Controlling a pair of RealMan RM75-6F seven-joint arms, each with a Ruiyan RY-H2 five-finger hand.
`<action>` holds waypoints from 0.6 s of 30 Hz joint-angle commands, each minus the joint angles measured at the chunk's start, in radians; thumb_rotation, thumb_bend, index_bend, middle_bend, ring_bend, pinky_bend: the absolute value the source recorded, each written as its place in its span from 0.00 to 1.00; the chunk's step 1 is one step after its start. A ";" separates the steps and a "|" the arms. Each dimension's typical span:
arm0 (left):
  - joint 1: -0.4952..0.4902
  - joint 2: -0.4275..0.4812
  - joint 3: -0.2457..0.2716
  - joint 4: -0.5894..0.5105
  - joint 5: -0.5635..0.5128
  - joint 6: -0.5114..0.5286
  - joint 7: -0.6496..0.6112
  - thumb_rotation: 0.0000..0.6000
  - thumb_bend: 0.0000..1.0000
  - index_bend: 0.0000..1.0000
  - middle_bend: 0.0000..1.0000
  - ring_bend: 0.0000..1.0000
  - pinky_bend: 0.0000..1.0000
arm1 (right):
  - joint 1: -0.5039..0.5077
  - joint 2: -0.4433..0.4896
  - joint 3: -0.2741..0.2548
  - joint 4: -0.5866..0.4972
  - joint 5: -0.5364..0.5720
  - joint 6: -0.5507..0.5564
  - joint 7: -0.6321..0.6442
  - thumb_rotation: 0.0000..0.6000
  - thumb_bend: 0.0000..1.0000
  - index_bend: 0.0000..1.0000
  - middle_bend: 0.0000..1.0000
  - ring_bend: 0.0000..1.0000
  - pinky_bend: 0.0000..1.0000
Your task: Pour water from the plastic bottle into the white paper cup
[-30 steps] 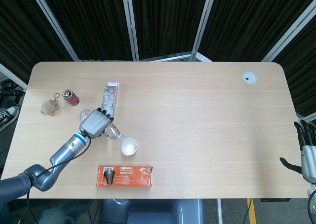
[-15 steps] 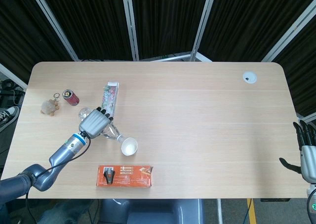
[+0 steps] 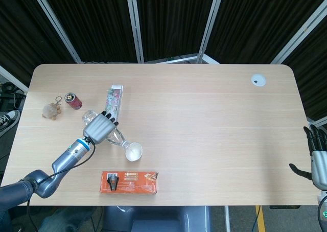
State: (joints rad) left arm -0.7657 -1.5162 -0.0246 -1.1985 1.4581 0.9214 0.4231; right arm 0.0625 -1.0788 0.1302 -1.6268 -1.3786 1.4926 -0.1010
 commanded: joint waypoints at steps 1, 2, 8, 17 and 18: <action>0.001 0.002 0.000 -0.002 0.000 0.001 0.002 1.00 0.51 0.58 0.49 0.36 0.37 | 0.000 0.000 0.000 0.001 0.000 -0.001 0.000 1.00 0.00 0.00 0.00 0.00 0.00; 0.001 0.002 0.001 -0.002 0.001 0.002 0.002 1.00 0.51 0.58 0.49 0.36 0.37 | 0.000 0.000 0.000 0.000 0.000 -0.001 -0.001 1.00 0.00 0.00 0.00 0.00 0.00; 0.004 0.001 0.003 0.000 0.004 0.008 -0.007 1.00 0.51 0.58 0.49 0.36 0.37 | 0.000 -0.001 0.000 0.000 0.000 0.001 -0.003 1.00 0.00 0.00 0.00 0.00 0.00; 0.016 -0.001 -0.004 -0.009 0.015 0.034 -0.116 1.00 0.50 0.58 0.49 0.36 0.37 | 0.001 -0.003 -0.001 0.000 0.002 -0.002 -0.006 1.00 0.00 0.00 0.00 0.00 0.00; 0.019 -0.001 -0.003 -0.007 0.022 0.043 -0.152 1.00 0.50 0.58 0.49 0.36 0.37 | 0.001 -0.003 -0.001 0.001 0.002 -0.001 -0.006 1.00 0.00 0.00 0.00 0.00 0.00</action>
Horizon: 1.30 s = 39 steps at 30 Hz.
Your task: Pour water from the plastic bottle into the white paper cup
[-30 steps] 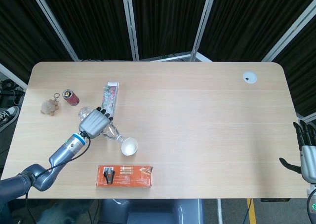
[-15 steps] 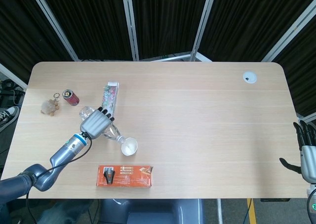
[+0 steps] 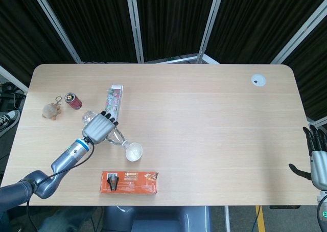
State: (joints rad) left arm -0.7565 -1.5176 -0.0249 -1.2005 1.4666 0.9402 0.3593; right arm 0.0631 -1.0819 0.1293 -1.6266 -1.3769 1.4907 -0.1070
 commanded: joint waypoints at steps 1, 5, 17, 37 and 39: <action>0.012 0.000 -0.003 -0.003 0.017 0.030 -0.114 1.00 0.50 0.58 0.49 0.36 0.37 | 0.000 0.000 0.001 0.001 0.001 0.000 0.000 1.00 0.00 0.00 0.00 0.00 0.00; 0.027 -0.001 -0.001 0.009 0.038 0.062 -0.278 1.00 0.50 0.58 0.49 0.36 0.37 | 0.001 -0.001 0.000 0.003 0.004 -0.004 0.001 1.00 0.00 0.00 0.00 0.00 0.00; 0.084 -0.056 -0.046 0.022 0.007 0.129 -0.946 1.00 0.48 0.58 0.49 0.36 0.37 | 0.001 -0.006 -0.003 0.000 0.000 -0.001 -0.014 1.00 0.00 0.00 0.00 0.00 0.00; 0.111 -0.244 -0.062 0.236 -0.008 0.123 -1.247 1.00 0.39 0.58 0.48 0.34 0.37 | 0.010 -0.012 -0.001 0.011 0.019 -0.026 -0.016 1.00 0.00 0.00 0.00 0.00 0.00; 0.113 -0.258 -0.063 0.253 -0.008 0.124 -1.253 1.00 0.39 0.58 0.47 0.34 0.37 | 0.010 -0.013 -0.001 0.012 0.020 -0.028 -0.016 1.00 0.00 0.00 0.00 0.00 0.00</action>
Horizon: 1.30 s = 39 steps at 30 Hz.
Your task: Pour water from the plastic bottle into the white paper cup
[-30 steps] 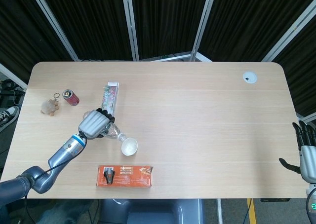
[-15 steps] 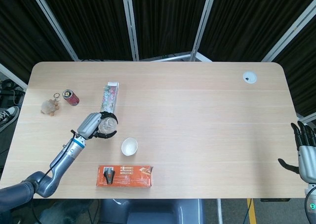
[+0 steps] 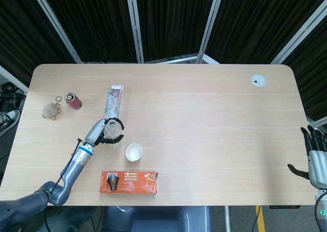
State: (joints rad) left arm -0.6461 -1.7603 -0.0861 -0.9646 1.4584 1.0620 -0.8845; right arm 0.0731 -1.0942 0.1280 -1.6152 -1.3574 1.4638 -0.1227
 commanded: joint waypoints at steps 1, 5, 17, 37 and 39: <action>0.004 -0.022 -0.002 0.025 -0.002 0.002 -0.012 1.00 0.39 0.58 0.47 0.34 0.37 | 0.000 -0.001 0.000 0.001 0.001 -0.001 0.000 1.00 0.00 0.00 0.00 0.00 0.00; 0.009 -0.041 0.002 0.053 0.000 -0.003 -0.031 1.00 0.36 0.56 0.46 0.33 0.36 | 0.002 -0.003 -0.003 0.001 -0.001 -0.005 -0.002 1.00 0.00 0.00 0.00 0.00 0.00; 0.017 -0.050 0.016 0.069 0.021 0.005 -0.045 1.00 0.22 0.32 0.25 0.19 0.28 | 0.002 -0.004 -0.005 0.001 -0.003 -0.005 -0.004 1.00 0.00 0.00 0.00 0.00 0.00; 0.056 0.107 0.060 -0.041 0.074 0.065 0.024 1.00 0.15 0.00 0.00 0.00 0.01 | -0.005 0.005 -0.012 -0.016 -0.028 0.016 0.002 1.00 0.00 0.00 0.00 0.00 0.00; 0.074 0.151 0.068 -0.074 0.084 0.098 0.068 1.00 0.14 0.00 0.00 0.00 0.00 | -0.008 0.007 -0.013 -0.019 -0.036 0.022 0.005 1.00 0.00 0.00 0.00 0.00 0.00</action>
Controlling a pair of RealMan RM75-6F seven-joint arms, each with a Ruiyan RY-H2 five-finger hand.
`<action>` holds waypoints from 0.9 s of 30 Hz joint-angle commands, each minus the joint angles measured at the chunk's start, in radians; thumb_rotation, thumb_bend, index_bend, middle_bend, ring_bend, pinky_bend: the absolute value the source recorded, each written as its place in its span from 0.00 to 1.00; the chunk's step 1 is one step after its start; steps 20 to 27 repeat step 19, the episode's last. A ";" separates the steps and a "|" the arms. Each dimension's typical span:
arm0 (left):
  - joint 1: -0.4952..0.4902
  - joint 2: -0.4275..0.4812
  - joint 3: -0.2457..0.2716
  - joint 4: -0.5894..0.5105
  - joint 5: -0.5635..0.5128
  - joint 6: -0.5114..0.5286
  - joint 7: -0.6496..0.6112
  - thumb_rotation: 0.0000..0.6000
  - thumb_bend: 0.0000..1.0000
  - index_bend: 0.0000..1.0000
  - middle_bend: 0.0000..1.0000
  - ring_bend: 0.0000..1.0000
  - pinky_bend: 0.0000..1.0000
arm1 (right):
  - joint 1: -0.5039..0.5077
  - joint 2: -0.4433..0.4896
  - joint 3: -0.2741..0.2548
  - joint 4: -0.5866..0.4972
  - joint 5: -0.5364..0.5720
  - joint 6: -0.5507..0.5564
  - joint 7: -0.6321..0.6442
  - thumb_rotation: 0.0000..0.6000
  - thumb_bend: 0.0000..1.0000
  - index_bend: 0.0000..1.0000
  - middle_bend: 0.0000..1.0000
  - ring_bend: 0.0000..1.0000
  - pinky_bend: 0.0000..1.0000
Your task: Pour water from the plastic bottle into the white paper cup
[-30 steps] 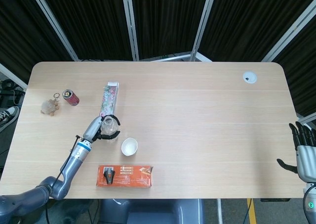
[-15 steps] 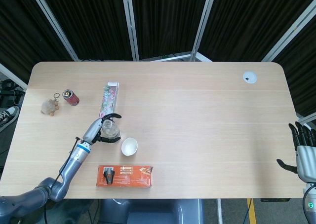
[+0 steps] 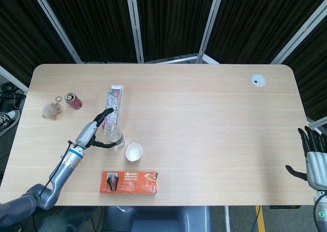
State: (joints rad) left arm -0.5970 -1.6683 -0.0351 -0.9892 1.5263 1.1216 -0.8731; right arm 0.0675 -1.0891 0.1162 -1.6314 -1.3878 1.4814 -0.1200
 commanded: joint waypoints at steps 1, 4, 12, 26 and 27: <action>0.034 0.077 0.019 -0.062 0.019 0.055 0.076 1.00 0.14 0.00 0.00 0.00 0.00 | -0.003 0.003 -0.003 -0.004 -0.008 0.007 0.002 1.00 0.00 0.00 0.00 0.00 0.00; 0.067 0.142 0.020 -0.119 0.018 0.107 0.136 1.00 0.13 0.00 0.00 0.00 0.00 | -0.007 0.008 -0.007 -0.012 -0.021 0.015 0.008 1.00 0.00 0.00 0.00 0.00 0.00; 0.212 0.295 0.002 -0.350 -0.037 0.311 0.483 1.00 0.08 0.00 0.00 0.00 0.00 | -0.021 0.032 -0.012 -0.033 -0.062 0.051 0.047 1.00 0.00 0.00 0.00 0.00 0.00; 0.338 0.427 0.057 -0.649 -0.078 0.427 0.952 1.00 0.03 0.00 0.00 0.00 0.00 | -0.038 0.050 -0.020 -0.037 -0.106 0.093 0.079 1.00 0.00 0.00 0.00 0.00 0.00; 0.338 0.427 0.057 -0.649 -0.078 0.427 0.952 1.00 0.03 0.00 0.00 0.00 0.00 | -0.038 0.050 -0.020 -0.037 -0.106 0.093 0.079 1.00 0.00 0.00 0.00 0.00 0.00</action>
